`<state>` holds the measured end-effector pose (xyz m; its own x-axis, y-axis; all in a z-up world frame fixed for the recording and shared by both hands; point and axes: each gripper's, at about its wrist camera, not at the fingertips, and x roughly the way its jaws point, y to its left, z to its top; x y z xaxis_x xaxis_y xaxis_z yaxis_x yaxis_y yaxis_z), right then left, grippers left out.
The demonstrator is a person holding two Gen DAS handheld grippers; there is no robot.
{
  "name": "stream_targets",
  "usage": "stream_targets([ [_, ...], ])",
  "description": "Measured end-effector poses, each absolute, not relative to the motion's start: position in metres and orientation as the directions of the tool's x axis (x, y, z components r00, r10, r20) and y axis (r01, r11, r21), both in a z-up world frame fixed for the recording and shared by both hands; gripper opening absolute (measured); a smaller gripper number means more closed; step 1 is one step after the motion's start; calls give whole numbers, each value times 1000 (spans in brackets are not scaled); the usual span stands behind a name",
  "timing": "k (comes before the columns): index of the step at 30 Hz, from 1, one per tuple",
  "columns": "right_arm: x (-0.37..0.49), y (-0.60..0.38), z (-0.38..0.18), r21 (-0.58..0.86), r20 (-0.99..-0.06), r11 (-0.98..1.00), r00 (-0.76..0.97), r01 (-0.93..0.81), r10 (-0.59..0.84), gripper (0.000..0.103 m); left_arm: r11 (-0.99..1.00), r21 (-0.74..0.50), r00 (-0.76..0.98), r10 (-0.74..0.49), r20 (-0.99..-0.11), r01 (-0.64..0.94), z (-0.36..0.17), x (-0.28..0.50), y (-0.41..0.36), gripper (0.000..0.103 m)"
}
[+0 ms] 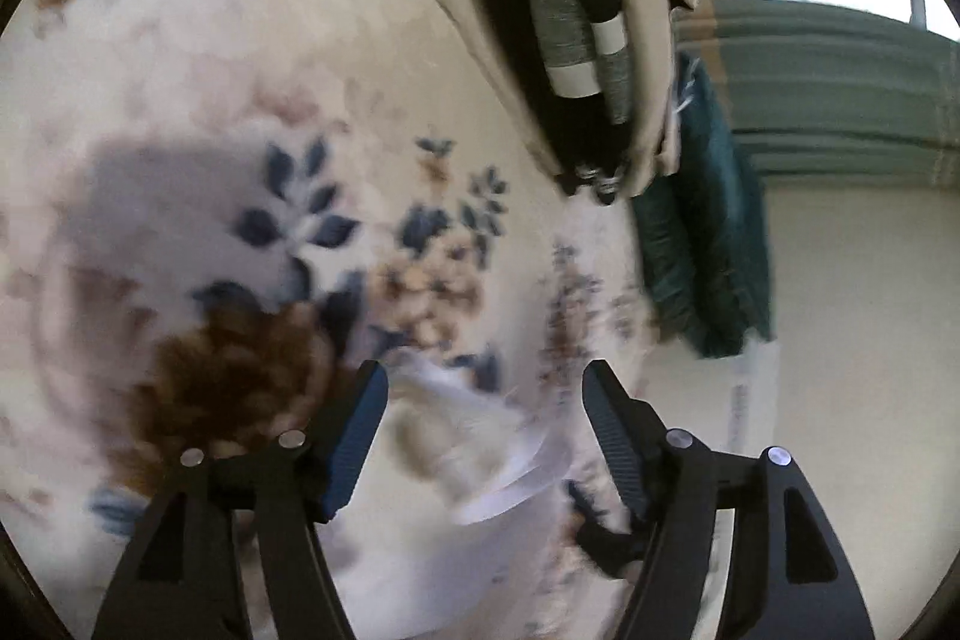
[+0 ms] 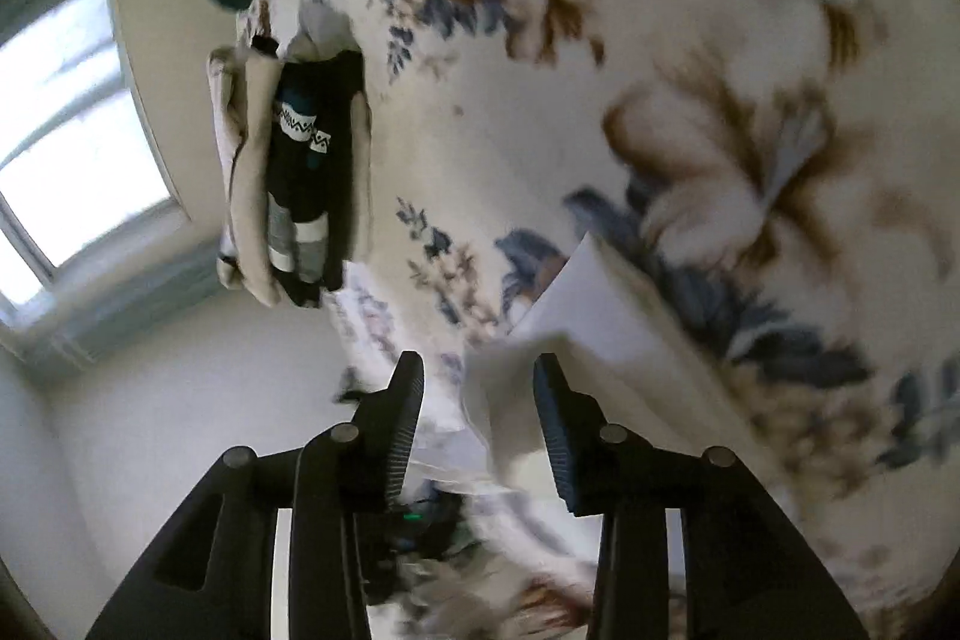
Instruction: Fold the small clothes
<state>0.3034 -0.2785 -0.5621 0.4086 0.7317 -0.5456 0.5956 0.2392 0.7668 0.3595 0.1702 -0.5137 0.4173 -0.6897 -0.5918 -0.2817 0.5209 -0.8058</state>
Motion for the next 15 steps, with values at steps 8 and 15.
stream_targets([
  [8,282,-263,-556,633,-746,624,143,458,651,47,677,-689,275,-632,-724,-259,-528,337,164,65],
  [15,318,-246,-581,562,-814,717,122,413,568,47,723,-651,231,-609,-759,-232,-554,394,133,65],
])
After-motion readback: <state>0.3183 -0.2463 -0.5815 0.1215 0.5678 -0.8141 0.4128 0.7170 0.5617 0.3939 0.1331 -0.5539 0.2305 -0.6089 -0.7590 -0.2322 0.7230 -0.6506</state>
